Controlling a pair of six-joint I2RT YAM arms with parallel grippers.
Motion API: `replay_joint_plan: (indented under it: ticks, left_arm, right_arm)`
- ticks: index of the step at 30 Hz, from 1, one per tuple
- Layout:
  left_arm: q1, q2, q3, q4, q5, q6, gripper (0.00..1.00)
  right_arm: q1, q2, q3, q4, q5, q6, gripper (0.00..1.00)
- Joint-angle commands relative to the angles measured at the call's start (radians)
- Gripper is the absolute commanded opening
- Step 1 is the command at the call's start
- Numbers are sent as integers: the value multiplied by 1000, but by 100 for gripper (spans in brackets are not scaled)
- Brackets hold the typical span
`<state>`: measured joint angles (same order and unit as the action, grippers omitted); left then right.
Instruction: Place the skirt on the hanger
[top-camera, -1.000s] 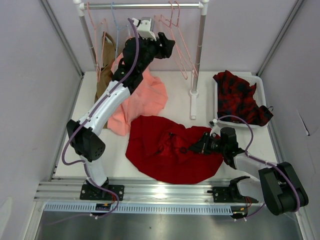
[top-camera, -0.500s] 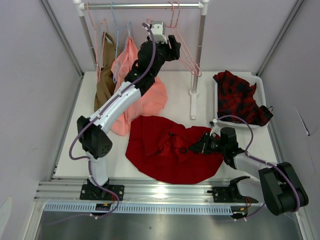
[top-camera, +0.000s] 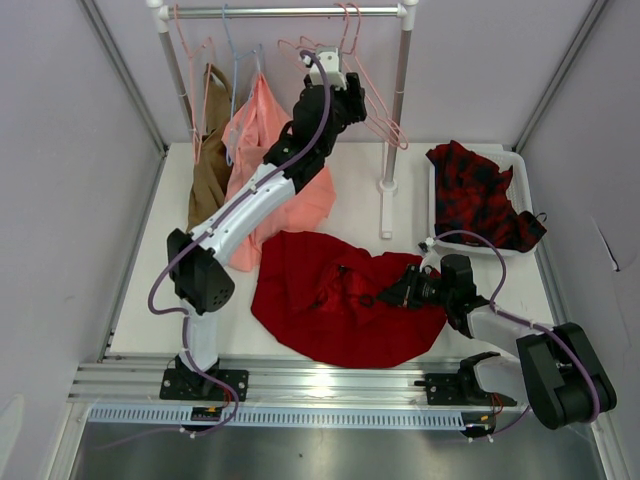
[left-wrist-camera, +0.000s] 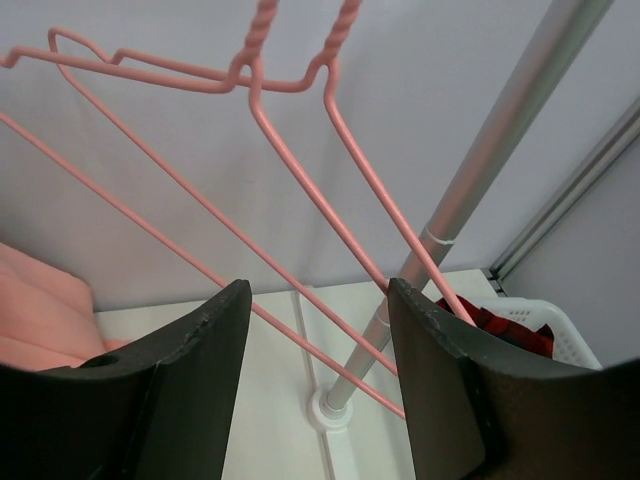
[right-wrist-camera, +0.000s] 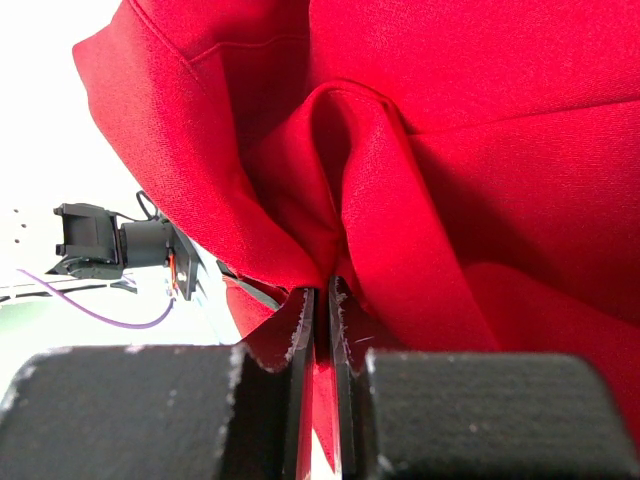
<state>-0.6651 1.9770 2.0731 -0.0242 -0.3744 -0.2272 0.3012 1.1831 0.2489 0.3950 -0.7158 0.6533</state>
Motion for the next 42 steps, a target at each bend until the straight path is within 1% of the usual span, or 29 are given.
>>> replay_joint_plan:
  ticks: [1, 5, 8, 12, 21, 25, 28, 29, 31, 35, 42]
  left_arm:
    - [-4, -3, 64, -22, -66, -3, 62]
    - [-5, -12, 67, -48, -90, -12, 60]
    - [-7, -18, 56, -17, -34, -6, 60]
    - [-8, -17, 61, -8, -14, -32, 61]
    - [-21, -18, 65, -6, -14, -54, 61]
    - [-27, -44, 35, -31, -47, -63, 61]
    - [-30, -92, -19, -10, -73, -69, 60]
    - [-30, -105, -69, 3, -70, -70, 60]
    - [-30, -136, -99, 17, -63, -67, 61]
    - [-31, -141, -90, 18, -54, -67, 61]
    - [-39, -149, -90, 18, -61, -73, 64]
  right_arm:
    - [3, 9, 23, 50, -11, -15, 0]
    - [1, 7, 21, 50, -11, -17, 0]
    - [3, 7, 21, 51, -11, -15, 0]
    - [3, 4, 21, 45, -8, -15, 0]
    - [4, -3, 21, 39, -7, -18, 0]
    - [3, 0, 20, 44, -7, -17, 0]
    - [4, 3, 21, 47, -10, -15, 0]
    - [4, 3, 21, 48, -8, -17, 0]
    - [4, 3, 21, 48, -8, -17, 0]
    - [7, 4, 21, 48, -7, -17, 0]
    - [10, -2, 21, 44, -7, -18, 0]
